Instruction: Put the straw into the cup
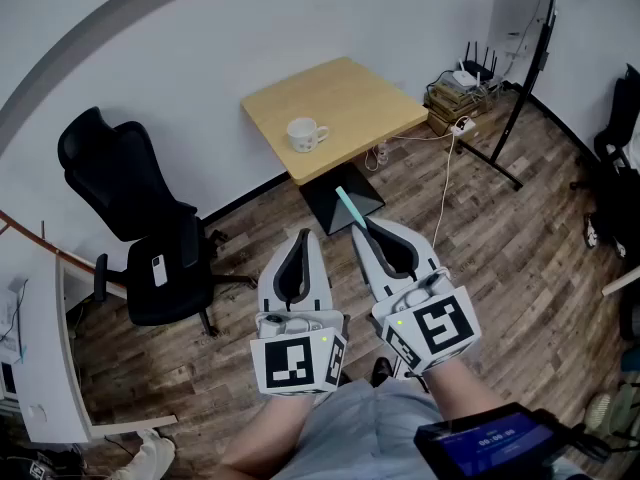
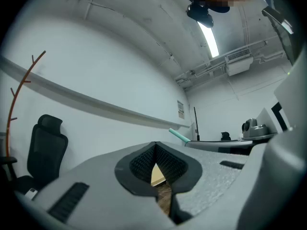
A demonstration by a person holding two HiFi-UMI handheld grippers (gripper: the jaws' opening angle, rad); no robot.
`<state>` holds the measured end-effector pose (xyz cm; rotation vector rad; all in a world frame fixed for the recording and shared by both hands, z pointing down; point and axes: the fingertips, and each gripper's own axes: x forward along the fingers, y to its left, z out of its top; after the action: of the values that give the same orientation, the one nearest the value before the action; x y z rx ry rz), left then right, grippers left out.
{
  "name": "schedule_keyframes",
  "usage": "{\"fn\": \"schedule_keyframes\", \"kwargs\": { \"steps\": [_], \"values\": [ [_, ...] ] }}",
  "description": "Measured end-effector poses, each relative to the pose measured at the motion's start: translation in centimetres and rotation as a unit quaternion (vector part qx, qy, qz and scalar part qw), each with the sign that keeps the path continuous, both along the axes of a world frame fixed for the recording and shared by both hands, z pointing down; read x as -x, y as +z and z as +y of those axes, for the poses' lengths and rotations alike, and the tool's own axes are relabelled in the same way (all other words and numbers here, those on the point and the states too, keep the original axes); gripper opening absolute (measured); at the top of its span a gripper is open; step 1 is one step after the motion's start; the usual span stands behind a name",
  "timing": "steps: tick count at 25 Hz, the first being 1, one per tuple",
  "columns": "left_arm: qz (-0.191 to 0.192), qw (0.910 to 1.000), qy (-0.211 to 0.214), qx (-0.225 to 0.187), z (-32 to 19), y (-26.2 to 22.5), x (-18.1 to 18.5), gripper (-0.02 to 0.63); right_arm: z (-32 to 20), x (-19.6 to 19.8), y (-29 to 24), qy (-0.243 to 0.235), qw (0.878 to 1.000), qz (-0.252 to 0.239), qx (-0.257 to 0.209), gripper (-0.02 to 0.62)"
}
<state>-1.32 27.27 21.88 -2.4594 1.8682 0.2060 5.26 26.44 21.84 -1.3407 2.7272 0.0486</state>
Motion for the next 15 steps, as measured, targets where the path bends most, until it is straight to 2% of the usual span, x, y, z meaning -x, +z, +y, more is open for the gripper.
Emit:
{"fn": "schedule_keyframes", "kwargs": {
  "steps": [15],
  "values": [
    [-0.014, 0.9996, -0.026, 0.006, -2.1, 1.0, -5.4, -0.002, -2.7, -5.5, 1.1, -0.030, 0.999, -0.029, 0.015, 0.023]
  ]
}}
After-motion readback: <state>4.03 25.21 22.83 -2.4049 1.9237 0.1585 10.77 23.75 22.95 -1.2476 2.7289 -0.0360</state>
